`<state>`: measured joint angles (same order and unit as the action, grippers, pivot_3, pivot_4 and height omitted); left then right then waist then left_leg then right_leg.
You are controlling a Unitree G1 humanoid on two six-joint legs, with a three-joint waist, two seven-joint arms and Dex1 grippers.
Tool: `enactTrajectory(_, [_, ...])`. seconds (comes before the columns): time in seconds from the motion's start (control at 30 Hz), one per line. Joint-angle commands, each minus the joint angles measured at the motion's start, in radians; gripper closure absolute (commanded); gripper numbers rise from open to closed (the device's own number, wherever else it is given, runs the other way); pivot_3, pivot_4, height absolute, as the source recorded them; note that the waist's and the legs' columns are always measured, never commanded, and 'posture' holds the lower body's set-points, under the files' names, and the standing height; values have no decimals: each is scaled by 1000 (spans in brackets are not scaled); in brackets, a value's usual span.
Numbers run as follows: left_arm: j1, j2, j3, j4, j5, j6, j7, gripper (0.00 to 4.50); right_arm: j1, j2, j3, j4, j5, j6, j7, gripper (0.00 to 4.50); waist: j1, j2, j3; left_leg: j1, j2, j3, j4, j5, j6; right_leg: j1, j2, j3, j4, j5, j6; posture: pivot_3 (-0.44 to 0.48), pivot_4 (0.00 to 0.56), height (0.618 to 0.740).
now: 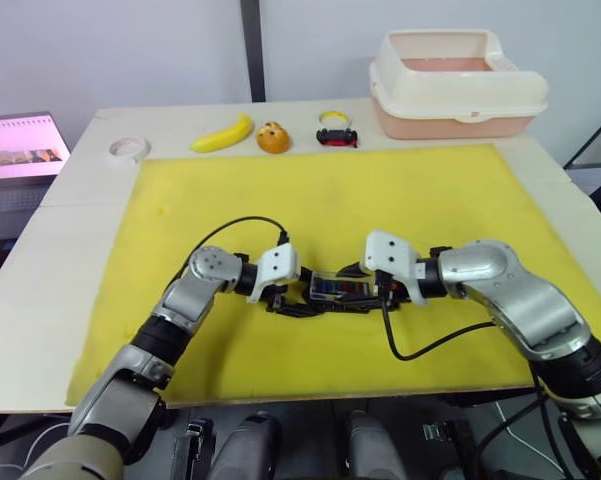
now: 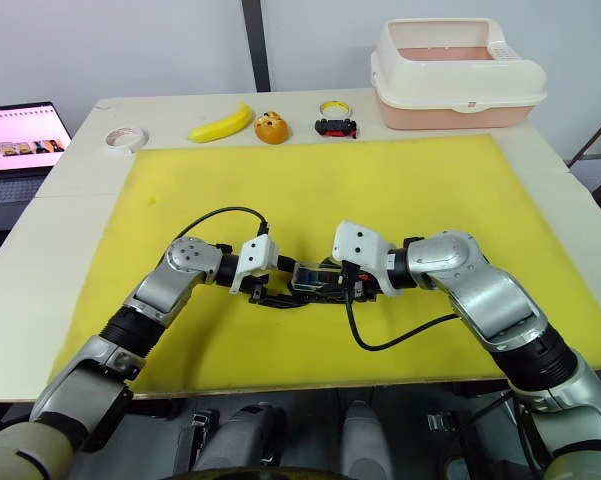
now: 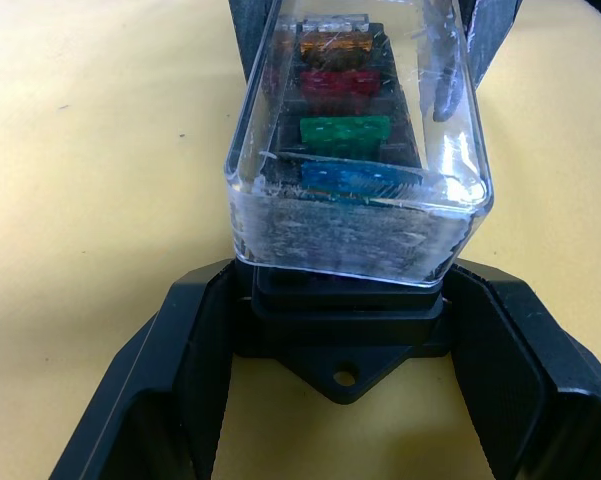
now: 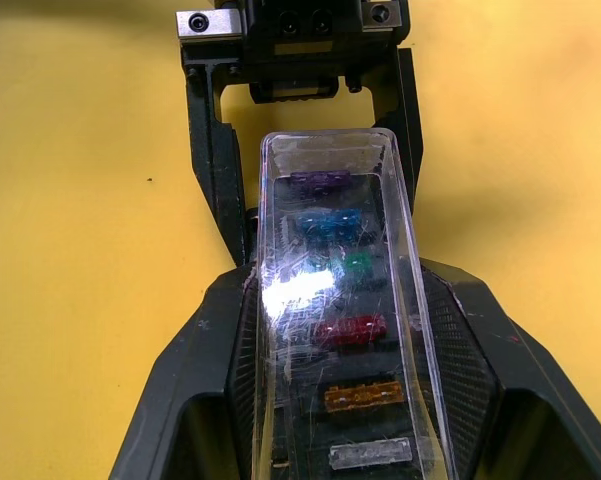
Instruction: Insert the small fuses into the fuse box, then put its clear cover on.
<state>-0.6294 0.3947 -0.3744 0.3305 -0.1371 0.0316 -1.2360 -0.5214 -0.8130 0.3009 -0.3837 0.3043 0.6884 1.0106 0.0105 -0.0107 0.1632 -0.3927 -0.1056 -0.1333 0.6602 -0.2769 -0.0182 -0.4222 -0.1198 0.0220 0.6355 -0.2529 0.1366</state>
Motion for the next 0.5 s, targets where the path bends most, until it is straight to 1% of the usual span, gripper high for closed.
enactTrajectory(0.03, [11, 2, -3, -17, 28, -1, 11, 1931, -14, 15, -8, -17, 4, -17, 15, 2794, 0, 0, 0, 0, 0, 0, 0, 0, 0, 0, 0, 0, 0, 0, 0, 0, 150, 740])
enactTrajectory(0.4, [15, 0, -2, -27, 31, 6, 14, 1931, -28, 19, -19, -23, 2, -13, 25, 2794, 0, 0, 0, 0, 0, 0, 0, 0, 0, 0, 0, 0, 0, 0, 0, 0, 150, 740])
enactTrajectory(0.5, [15, 0, -1, -24, 32, 5, 12, 1931, -54, 22, -46, -38, 30, 16, 28, 2794, 0, 0, 0, 0, 0, 0, 0, 0, 0, 0, 0, 0, 0, 0, 0, 0, 150, 740])
